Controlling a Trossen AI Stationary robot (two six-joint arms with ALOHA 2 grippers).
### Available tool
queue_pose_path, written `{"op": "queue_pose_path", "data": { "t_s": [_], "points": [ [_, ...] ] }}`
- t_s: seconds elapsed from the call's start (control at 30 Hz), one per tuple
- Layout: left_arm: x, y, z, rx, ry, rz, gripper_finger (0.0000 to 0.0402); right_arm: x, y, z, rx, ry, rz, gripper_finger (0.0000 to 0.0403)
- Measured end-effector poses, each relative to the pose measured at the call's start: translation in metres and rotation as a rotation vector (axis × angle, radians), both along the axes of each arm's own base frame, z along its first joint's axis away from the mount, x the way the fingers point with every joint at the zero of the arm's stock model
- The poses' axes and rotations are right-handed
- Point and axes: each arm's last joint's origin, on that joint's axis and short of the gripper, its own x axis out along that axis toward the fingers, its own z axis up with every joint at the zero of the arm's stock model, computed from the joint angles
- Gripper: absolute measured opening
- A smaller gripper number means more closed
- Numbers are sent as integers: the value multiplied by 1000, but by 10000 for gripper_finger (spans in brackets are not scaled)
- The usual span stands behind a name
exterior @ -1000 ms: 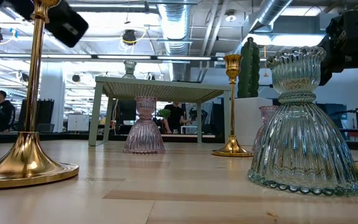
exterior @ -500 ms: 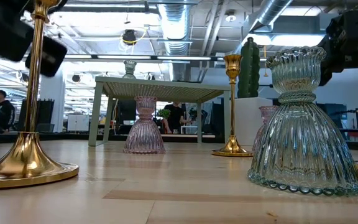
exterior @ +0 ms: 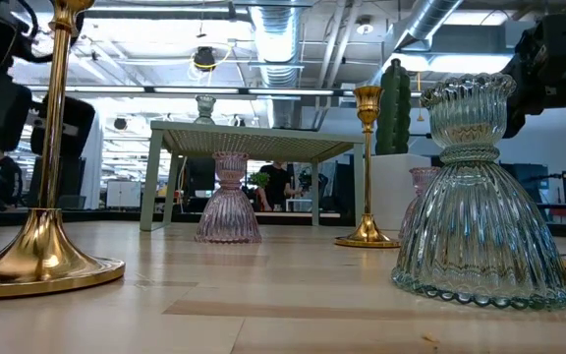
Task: Pick & Place candle stick holders
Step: Put the bottom left golden candle holder on the shelf
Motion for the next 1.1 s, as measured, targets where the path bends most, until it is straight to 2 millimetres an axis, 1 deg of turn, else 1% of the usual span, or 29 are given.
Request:
{"op": "queue_pose_path", "data": {
  "t_s": [0.1,0.23,0.33,1.1],
  "points": [
    [4,-1,0,-13,-23,15,11,0,0,0,0,1,0,0],
    [9,-5,7,-51,-93,14,7,0,0,0,-1,2,0,0],
    [13,-7,9,-55,-95,14,6,0,0,0,-3,3,0,0],
    [13,-7,10,-66,-98,14,12,0,0,0,-3,4,0,0]
  ]
}}
